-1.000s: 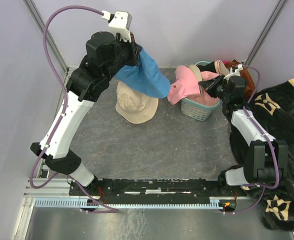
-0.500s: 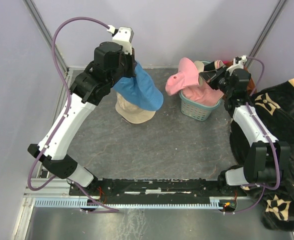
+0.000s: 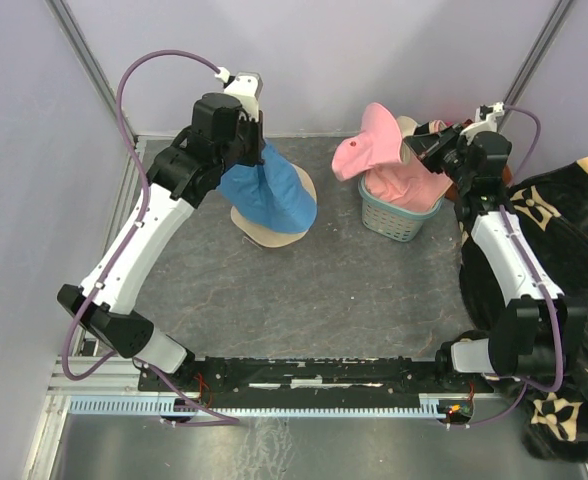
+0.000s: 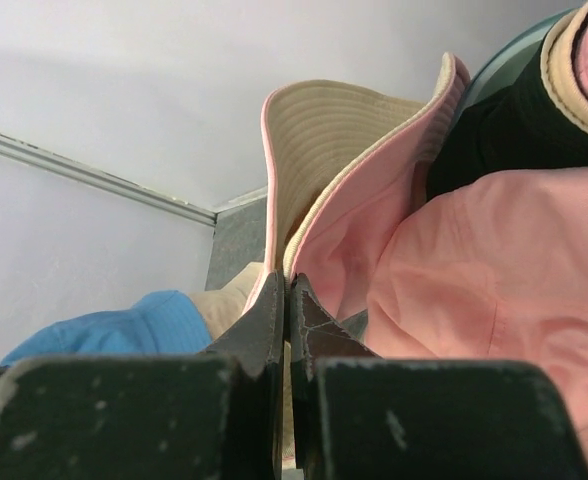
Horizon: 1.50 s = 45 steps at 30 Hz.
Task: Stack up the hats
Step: Stack the hat on the hat.
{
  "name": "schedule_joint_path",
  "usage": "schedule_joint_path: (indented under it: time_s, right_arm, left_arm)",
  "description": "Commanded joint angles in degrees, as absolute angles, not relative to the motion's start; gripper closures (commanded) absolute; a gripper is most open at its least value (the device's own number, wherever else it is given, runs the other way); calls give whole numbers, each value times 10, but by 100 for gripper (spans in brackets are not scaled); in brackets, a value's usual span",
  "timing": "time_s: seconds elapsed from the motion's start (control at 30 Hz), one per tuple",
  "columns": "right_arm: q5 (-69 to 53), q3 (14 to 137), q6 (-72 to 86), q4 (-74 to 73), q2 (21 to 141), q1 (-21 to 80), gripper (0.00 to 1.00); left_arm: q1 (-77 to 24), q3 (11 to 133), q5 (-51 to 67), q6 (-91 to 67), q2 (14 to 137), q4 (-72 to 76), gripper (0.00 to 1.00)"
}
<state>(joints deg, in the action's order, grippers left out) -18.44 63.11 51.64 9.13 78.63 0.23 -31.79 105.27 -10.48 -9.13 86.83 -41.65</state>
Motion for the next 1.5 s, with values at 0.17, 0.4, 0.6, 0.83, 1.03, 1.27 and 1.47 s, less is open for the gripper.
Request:
schedule_joint_path:
  time_s: [0.17,0.4,0.6,0.83,1.03,1.27,1.47]
  right_arm:
    - [-158,677,504,94,722,-24,99]
    - [-149,664,499,79,692,-41,99]
    - [-143,613,498,77,655,-62,99]
    - [-136,560,495,66,604,-78,99]
    - [-122,513,497,62,574,-88,99]
    - [-101,480,503,64,558,-97,99]
    - [-80,462,504,57,549,-109,99]
  left_arm:
    - [-267,1009,-27,-116,844,-369,97]
    - [-248,974,18,-122,847,-352,93]
    - [-248,955,45,-121,855,-343,92]
    - [-248,932,66,-123,861,-339,88]
    - [-247,921,61,-118,864,-339,75]
    - [-241,975,64,-113,905,-352,63]
    - [-240,1013,79,-112,949,-357,61]
